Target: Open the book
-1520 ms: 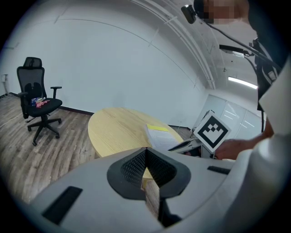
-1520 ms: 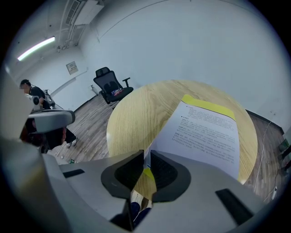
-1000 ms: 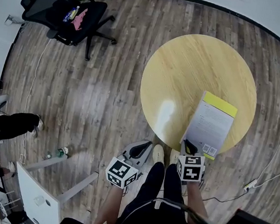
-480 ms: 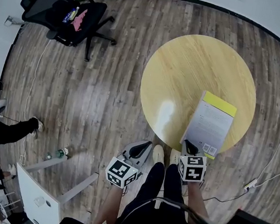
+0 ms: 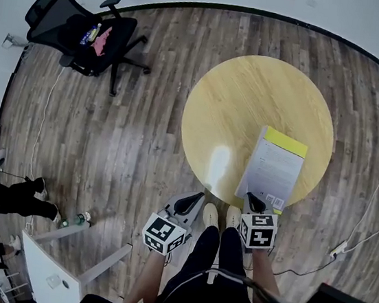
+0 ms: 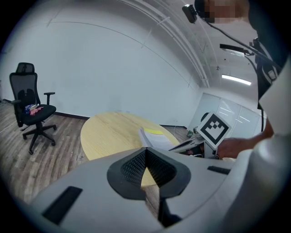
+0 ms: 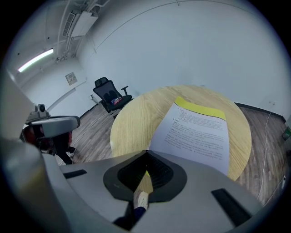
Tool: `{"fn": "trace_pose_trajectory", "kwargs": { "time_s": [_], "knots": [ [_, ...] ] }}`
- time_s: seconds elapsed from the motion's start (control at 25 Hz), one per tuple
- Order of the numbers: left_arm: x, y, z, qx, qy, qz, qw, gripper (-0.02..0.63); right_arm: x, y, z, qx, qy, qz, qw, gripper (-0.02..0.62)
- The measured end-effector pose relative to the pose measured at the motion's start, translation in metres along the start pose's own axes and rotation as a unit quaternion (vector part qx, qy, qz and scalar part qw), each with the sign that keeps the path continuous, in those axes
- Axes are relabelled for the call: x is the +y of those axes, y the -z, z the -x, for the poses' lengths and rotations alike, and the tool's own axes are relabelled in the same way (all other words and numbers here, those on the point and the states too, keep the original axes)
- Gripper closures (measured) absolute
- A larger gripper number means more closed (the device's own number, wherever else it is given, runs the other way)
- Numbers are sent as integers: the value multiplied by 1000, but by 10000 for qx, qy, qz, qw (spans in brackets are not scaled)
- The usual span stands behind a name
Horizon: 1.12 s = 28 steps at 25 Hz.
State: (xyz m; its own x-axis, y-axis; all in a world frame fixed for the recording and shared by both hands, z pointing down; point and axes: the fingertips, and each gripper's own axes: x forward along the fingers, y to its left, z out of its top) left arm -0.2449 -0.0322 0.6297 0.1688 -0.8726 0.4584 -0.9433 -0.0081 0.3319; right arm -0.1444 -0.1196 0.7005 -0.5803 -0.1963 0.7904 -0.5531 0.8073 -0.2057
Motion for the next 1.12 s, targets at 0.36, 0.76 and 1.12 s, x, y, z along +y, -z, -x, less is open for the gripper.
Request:
{"fn": "trace_pose_trajectory", "kwargs": {
  "time_s": [0.36, 0.76, 1.12],
  "knots": [
    [-29, -16, -14, -25, 277, -238, 9993, 606, -19, -9, 32, -297, 157, -86, 9994, 588],
    [-73, -67, -37, -177, 723, -747, 9944, 606, -57, -14, 91, -669, 590, -446, 9950, 588],
    [-140, -101, -77, -150, 1421, -1224, 9821, 606, -111, -2, 149, -942, 1129, -1032, 9837, 588]
  ]
}}
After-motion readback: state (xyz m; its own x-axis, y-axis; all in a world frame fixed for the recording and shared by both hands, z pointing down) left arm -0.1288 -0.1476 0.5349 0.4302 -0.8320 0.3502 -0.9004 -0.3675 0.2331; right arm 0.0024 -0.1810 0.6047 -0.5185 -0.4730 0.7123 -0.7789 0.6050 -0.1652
